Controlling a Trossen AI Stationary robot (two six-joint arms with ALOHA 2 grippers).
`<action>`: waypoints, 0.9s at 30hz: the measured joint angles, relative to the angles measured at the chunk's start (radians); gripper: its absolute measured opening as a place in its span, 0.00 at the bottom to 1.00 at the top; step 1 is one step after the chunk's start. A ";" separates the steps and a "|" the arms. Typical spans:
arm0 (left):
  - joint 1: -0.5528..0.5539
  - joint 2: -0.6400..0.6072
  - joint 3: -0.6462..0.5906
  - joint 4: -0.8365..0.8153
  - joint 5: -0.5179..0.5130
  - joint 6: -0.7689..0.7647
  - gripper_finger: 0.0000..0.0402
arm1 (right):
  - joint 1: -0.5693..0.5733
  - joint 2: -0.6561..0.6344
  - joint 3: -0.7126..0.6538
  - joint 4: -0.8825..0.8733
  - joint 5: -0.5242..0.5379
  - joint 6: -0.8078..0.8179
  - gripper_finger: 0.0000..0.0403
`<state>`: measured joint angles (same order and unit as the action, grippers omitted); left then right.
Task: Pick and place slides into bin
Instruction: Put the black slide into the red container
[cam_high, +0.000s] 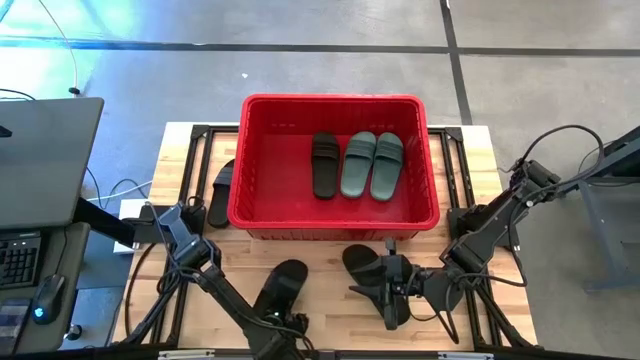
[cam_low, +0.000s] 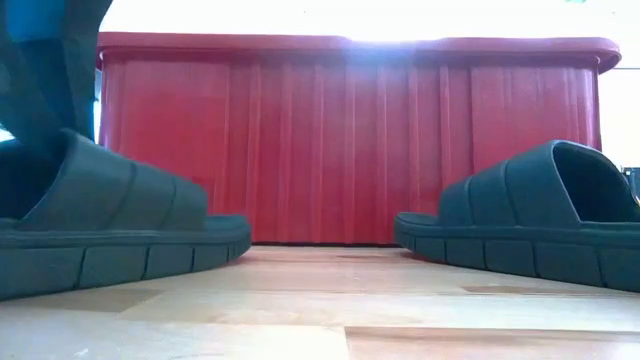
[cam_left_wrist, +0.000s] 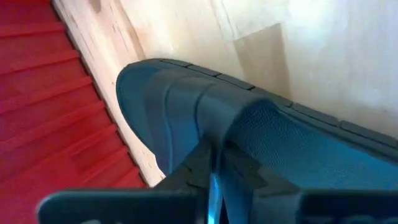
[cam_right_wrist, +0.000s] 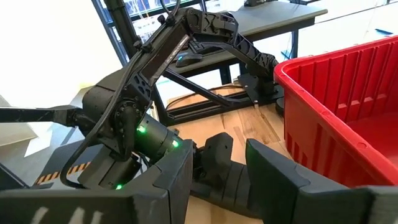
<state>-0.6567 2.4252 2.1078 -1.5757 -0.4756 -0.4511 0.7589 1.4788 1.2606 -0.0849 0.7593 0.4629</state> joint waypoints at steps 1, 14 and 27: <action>0.002 -0.002 0.000 0.001 0.006 0.000 0.03 | 0.000 0.000 0.000 0.000 0.000 0.000 0.34; 0.001 -0.102 0.249 0.017 0.008 0.013 0.01 | 0.000 0.000 0.000 0.052 0.024 -0.115 0.34; 0.031 -0.383 0.242 0.041 -0.430 -0.001 0.00 | 0.083 -0.129 0.000 0.123 0.034 -0.302 0.34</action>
<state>-0.6255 2.0423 2.3497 -1.5344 -0.9057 -0.4522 0.8420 1.3494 1.2609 0.0382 0.7930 0.1606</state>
